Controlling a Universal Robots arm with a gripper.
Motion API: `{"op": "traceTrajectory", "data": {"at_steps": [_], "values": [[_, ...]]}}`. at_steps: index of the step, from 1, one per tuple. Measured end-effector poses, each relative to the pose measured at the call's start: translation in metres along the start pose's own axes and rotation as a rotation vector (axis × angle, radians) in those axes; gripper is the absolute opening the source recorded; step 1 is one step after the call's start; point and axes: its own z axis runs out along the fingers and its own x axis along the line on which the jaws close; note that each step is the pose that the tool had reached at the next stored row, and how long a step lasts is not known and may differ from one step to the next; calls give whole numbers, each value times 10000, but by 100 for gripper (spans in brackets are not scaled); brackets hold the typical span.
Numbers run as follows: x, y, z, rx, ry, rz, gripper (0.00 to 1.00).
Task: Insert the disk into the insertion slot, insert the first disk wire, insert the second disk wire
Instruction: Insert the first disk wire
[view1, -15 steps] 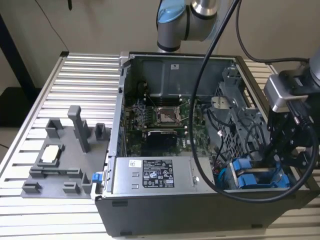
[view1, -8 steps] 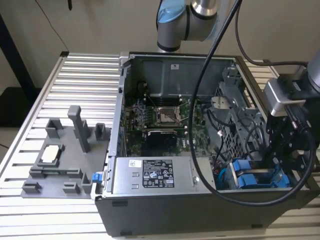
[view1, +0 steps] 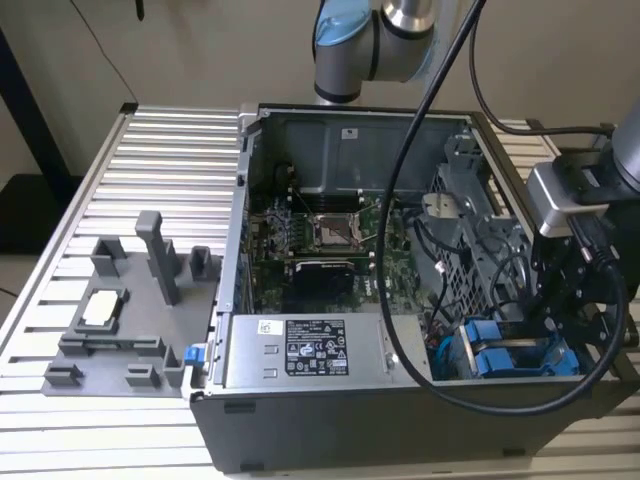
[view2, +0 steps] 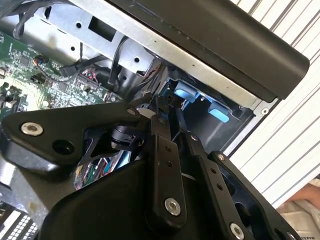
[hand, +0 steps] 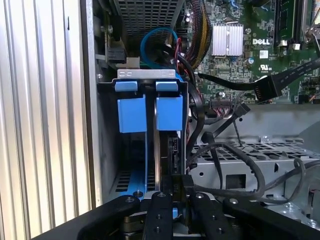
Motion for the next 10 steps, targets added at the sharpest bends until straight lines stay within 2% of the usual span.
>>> {"op": "traceTrajectory", "data": {"at_steps": [6,7,10], "values": [[2,1,4,0,-8,4,20],[1,1,-3,0,-11,8,27],[-5,-3,-77,1,-6,20,27]]}}
